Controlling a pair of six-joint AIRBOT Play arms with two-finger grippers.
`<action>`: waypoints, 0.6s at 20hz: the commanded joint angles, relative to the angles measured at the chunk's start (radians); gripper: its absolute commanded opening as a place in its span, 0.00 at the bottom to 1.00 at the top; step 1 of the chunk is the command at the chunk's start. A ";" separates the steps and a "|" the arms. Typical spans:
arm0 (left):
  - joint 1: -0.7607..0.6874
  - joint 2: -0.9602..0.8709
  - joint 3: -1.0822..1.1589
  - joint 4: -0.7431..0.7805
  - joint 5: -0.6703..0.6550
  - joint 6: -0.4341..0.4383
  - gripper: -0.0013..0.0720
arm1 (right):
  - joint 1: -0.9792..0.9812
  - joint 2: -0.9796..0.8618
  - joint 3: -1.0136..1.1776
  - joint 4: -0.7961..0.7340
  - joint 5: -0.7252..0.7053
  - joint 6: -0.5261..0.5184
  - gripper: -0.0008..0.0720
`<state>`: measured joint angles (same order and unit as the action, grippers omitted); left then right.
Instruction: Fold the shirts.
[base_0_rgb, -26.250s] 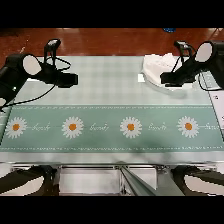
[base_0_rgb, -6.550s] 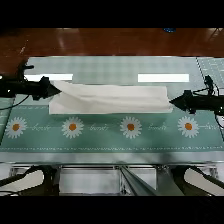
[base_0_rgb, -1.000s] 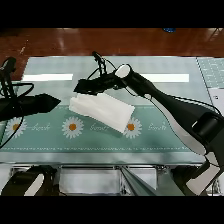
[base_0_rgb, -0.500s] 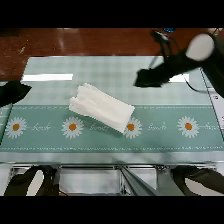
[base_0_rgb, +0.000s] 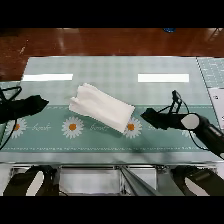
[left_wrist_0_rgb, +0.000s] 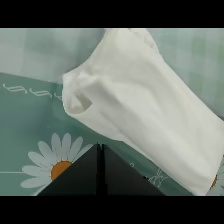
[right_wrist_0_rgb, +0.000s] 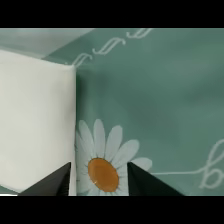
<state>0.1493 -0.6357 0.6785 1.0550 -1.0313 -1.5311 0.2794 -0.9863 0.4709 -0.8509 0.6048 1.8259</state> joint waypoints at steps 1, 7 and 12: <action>-0.019 -0.001 -0.047 -0.008 0.003 0.000 0.04 | -0.001 -0.175 -0.014 0.445 -0.042 -0.374 0.57; -0.019 -0.001 -0.048 -0.008 0.003 0.000 0.04 | 0.049 -0.521 0.225 0.610 0.172 -0.587 0.56; -0.019 -0.001 -0.048 -0.008 0.003 0.000 0.04 | 0.123 -0.605 0.511 0.573 0.301 -0.684 0.04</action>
<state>0.1310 -0.6361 0.6315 1.0473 -1.0283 -1.5318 0.3706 -1.5406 0.8326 -0.2825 0.8112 1.2209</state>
